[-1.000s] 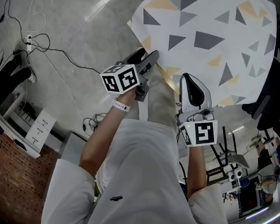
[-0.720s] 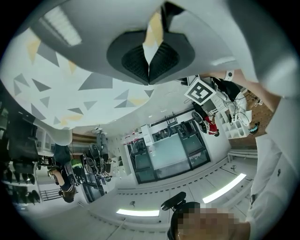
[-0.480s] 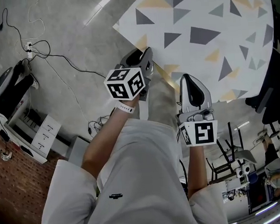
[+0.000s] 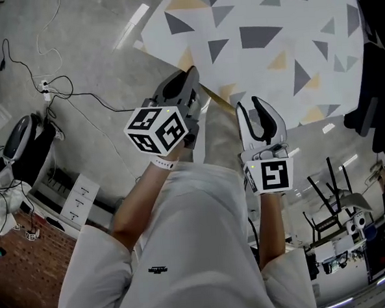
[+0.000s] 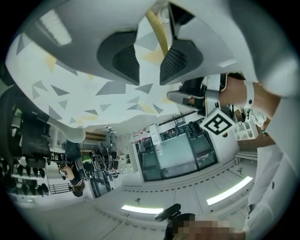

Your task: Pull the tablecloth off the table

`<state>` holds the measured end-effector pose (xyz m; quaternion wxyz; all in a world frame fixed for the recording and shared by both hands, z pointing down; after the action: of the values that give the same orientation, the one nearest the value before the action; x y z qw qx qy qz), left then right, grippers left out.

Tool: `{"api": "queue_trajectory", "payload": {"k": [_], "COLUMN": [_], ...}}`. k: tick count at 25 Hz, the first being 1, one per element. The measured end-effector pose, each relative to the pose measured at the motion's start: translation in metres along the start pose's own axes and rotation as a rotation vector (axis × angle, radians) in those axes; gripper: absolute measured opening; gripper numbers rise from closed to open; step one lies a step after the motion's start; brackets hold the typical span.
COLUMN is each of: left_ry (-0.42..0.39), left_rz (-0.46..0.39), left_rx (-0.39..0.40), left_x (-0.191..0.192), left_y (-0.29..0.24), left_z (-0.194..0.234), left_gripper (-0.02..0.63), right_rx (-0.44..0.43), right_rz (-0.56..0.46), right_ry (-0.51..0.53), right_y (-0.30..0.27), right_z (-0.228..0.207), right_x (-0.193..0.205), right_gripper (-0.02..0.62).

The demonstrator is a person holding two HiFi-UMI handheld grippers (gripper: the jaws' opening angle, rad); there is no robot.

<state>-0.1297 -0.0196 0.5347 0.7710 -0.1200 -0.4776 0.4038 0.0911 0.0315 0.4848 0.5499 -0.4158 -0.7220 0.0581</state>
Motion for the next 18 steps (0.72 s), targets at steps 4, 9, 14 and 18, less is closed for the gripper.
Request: {"api": "queue_trajectory", "payload": {"k": [4, 9, 14, 18], "left_ry": [0.013, 0.030, 0.035, 0.032], "left_rz": [-0.056, -0.103, -0.121, -0.125], "left_rx": [0.064, 0.146, 0.213, 0.242], "left_x": [-0.023, -0.052, -0.080, -0.089], "left_y": [0.011, 0.022, 0.032, 0.042], "left_z": [-0.026, -0.059, -0.079, -0.081], "left_gripper": [0.008, 0.006, 0.006, 0.006], "right_rx": [-0.011, 0.052, 0.219, 0.317], "right_rz": [0.049, 0.123, 0.076, -0.040], "right_ry": [0.027, 0.095, 0.152, 0.158], "right_y": [0.001, 0.011, 0.021, 0.040], "right_z": [0.008, 0.010, -0.001, -0.003], "right_x": [0.007, 0.023, 0.026, 0.008], "right_gripper": [0.215, 0.258, 0.226, 0.051]}}
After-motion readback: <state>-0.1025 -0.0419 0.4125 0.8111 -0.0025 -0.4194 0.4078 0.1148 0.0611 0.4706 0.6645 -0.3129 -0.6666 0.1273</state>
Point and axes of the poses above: the fingertips, and each gripper's own axes: y backward along the fingers, z to its left, x out of its underside, the point moved 10 cm from there along y, backward along the fingers, and after that the axes turned 12 degrees about -y, right-handed, at the moved point
